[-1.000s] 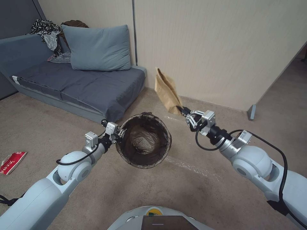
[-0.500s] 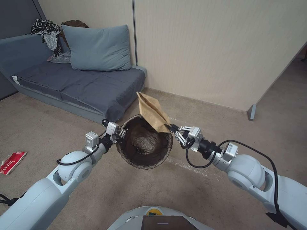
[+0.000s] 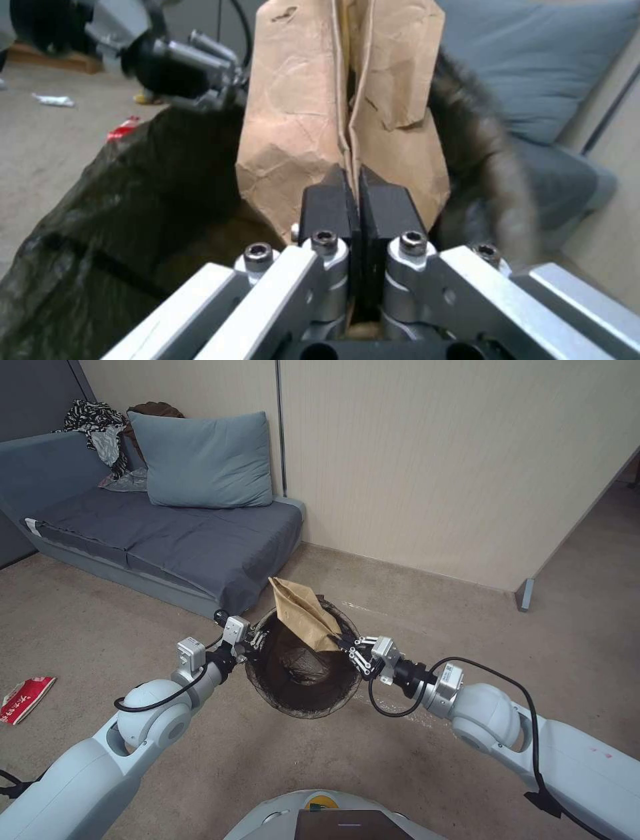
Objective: Pick up the trash bin, then pick up the garbage from the floor and place it into the trash bin.
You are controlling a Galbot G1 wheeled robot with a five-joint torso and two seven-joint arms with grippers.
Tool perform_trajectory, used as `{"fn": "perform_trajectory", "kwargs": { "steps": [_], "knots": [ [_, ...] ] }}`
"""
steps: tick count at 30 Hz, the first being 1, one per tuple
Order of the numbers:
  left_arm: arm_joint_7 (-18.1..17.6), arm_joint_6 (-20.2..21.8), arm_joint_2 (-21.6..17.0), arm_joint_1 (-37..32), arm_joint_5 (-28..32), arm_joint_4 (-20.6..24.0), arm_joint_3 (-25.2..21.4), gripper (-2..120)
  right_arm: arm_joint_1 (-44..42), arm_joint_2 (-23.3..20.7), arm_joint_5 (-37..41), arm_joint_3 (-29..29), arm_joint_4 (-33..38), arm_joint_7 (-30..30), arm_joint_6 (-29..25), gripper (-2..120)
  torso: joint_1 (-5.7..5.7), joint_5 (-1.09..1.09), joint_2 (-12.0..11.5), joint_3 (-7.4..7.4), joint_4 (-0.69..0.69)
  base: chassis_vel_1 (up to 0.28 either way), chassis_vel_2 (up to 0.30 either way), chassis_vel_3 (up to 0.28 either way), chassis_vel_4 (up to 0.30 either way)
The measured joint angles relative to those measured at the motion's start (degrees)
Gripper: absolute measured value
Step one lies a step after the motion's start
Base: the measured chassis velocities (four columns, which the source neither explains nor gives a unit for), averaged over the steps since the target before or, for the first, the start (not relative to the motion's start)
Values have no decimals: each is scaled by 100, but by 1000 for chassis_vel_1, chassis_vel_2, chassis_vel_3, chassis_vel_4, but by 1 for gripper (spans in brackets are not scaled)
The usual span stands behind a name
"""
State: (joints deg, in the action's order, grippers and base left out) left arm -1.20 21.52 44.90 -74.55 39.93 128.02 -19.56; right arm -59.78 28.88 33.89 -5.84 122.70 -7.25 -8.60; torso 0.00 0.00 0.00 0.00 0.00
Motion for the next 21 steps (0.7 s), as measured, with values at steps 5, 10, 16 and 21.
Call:
{"fn": "perform_trajectory", "kwargs": {
  "steps": [5, 10, 16, 21],
  "knots": [
    [-7, 8, 15, -5, 8, 28, -8, 4, 345, 163, -62, -541, -170, 65, 52, 0, 0, 1, 0, 0, 0, 0, 0, 0, 0],
    [-10, 11, 20, -23, 14, 40, -40, 4, 446, 180, -74, -673, -181, 114, 93, 0, 0, 0, 0, 0, 0, 0, 0, 0, 0],
    [-10, 12, 19, -14, 29, 40, -60, 4, 424, 81, -76, -649, -94, 118, 100, 12, 0, 0, 0, 0, 0, 0, 0, 0, 0],
    [-16, 21, 56, 26, 36, 21, -39, 4, 412, 58, -76, -635, -46, 150, 105, 34, 0, 0, 0, 0, 0, 0, 0, 0, 0]
  ]
}}
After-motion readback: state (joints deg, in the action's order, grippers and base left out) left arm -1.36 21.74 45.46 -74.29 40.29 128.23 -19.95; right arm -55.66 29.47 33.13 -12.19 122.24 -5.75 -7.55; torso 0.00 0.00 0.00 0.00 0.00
